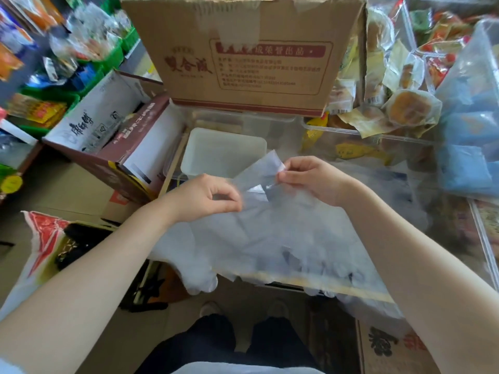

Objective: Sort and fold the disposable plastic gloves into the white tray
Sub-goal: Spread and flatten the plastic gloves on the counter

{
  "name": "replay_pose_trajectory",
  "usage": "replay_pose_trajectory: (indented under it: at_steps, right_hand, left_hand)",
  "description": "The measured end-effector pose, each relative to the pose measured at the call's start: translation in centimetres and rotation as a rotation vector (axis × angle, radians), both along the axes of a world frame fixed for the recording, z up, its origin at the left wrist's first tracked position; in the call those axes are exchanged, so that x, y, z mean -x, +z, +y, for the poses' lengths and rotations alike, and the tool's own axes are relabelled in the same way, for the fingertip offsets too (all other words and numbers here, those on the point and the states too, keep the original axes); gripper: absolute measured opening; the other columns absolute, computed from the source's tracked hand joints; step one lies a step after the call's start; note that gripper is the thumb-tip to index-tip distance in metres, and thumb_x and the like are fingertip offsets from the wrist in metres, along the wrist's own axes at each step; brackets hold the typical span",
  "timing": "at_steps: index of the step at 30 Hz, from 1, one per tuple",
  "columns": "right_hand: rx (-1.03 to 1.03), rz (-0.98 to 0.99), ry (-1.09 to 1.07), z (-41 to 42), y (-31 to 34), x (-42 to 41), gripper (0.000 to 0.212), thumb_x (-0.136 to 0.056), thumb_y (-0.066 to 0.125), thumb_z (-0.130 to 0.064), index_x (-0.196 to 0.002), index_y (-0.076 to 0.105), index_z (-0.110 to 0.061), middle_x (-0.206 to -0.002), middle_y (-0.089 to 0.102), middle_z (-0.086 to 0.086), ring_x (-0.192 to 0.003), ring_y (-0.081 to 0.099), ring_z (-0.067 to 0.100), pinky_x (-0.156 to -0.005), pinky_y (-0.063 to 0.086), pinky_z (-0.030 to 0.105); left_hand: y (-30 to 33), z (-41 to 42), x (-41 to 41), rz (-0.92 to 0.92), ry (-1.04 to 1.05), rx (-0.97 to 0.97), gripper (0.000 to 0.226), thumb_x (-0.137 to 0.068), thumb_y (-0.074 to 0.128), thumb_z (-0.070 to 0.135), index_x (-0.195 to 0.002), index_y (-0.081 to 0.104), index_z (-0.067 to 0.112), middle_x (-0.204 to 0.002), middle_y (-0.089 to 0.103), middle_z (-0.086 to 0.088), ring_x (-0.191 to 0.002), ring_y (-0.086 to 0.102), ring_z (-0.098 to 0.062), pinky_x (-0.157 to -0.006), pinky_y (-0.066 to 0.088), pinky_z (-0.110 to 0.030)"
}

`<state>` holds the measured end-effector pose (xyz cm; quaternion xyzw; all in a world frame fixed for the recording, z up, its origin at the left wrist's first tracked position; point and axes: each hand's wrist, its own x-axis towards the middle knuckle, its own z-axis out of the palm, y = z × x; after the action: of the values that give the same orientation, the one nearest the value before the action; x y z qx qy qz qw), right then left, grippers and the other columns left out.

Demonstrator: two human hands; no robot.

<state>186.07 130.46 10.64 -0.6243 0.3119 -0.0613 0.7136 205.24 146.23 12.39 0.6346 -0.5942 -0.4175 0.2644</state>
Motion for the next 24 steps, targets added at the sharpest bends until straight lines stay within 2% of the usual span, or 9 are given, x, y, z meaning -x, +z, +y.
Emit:
replay_pose_trajectory:
  at_steps: [5,9,12,13,15,17,20,22,24]
  right_hand:
    - [0.257,0.086,-0.110,1.7,-0.2,-2.0,0.017,-0.095,0.052,-0.013,-0.078,0.056,-0.011,-0.045,0.045,-0.005,-0.035,0.032,0.004,-0.039,0.026,0.017]
    - [0.368,0.180,-0.205,2.9,-0.2,-3.6,0.023,-0.097,0.046,-0.011,-0.075,0.051,-0.015,-0.061,0.057,0.011,-0.031,0.034,0.002,-0.033,0.026,0.012]
    - [0.417,0.197,-0.278,3.3,-0.9,-5.0,0.025,-0.097,0.045,-0.014,-0.073,0.050,-0.020,-0.055,0.062,-0.001,-0.044,0.039,0.013,-0.038,0.030,0.018]
    - [0.433,0.193,-0.303,3.5,-1.2,-5.4,0.026,-0.096,0.046,-0.015,-0.071,0.051,-0.021,-0.050,0.060,-0.005,-0.047,0.040,0.016,-0.042,0.032,0.020]
    - [0.464,0.196,-0.339,3.9,-1.5,-6.2,0.028,-0.094,0.049,-0.014,-0.067,0.052,-0.021,-0.043,0.050,-0.006,-0.044,0.039,0.012,-0.043,0.033,0.020]
    - [0.470,0.218,-0.342,4.4,-1.6,-6.8,0.027,-0.092,0.051,-0.011,-0.066,0.056,-0.019,-0.044,0.044,-0.004,-0.038,0.036,0.007,-0.042,0.032,0.018]
    - [0.420,0.242,-0.273,5.1,-2.2,-7.3,0.017,-0.088,0.053,-0.003,-0.075,0.064,-0.008,-0.064,0.053,0.013,-0.059,0.048,0.014,-0.056,0.037,0.024]
    - [0.393,0.231,-0.247,5.5,-2.5,-7.5,0.014,-0.086,0.057,-0.004,-0.075,0.064,-0.003,-0.072,0.055,0.015,-0.069,0.048,0.018,-0.064,0.036,0.029]
    - [0.349,0.220,-0.257,5.9,-2.7,-7.7,0.021,-0.086,0.057,-0.003,-0.066,0.061,-0.010,-0.062,0.049,0.005,-0.058,0.045,0.012,-0.057,0.034,0.022]
  left_hand:
    - [-0.9,3.4,-3.0,0.009,0.165,-0.094,0.013,-0.090,0.058,0.008,-0.080,0.065,0.013,-0.065,0.069,0.012,-0.063,0.064,-0.009,-0.069,0.044,-0.010]
    - [-2.1,5.7,-5.8,0.010,0.306,-0.078,0.014,-0.094,0.051,0.009,-0.084,0.060,0.013,-0.073,0.070,0.002,-0.043,0.055,-0.014,-0.055,0.047,-0.023]
    - [-2.0,7.1,-6.6,0.164,0.463,-0.044,0.016,-0.095,0.048,0.008,-0.086,0.060,0.015,-0.068,0.069,0.003,-0.033,0.038,-0.008,-0.039,0.034,-0.016]
    - [-1.7,7.5,-6.7,0.271,0.516,-0.032,0.016,-0.095,0.048,0.009,-0.087,0.060,0.016,-0.066,0.068,0.003,-0.035,0.038,-0.007,-0.040,0.033,-0.015]
    - [-1.1,8.0,-6.9,0.500,0.570,-0.008,0.015,-0.092,0.053,0.013,-0.084,0.063,0.019,-0.063,0.067,0.004,-0.053,0.049,-0.012,-0.056,0.038,-0.019]
    - [-0.4,8.6,-7.5,0.705,0.479,0.015,0.005,-0.083,0.067,0.028,-0.080,0.069,0.025,-0.063,0.067,0.004,-0.063,0.042,-0.020,-0.062,0.030,-0.027]
    - [-0.6,9.1,-8.9,0.969,0.361,0.033,0.024,-0.066,0.080,0.042,-0.080,0.070,0.026,-0.063,0.066,0.003,-0.040,0.032,-0.011,-0.047,0.018,-0.027]
    - [-1.5,9.4,-9.7,0.958,0.408,0.017,0.020,-0.070,0.076,0.042,-0.079,0.069,0.026,-0.061,0.064,0.003,-0.039,0.023,-0.010,-0.047,0.014,-0.028]
    - [-3.0,9.7,-10.5,0.751,0.519,-0.065,0.011,-0.086,0.061,0.032,-0.081,0.066,0.023,-0.065,0.066,0.005,-0.055,0.041,-0.012,-0.054,0.028,-0.023]
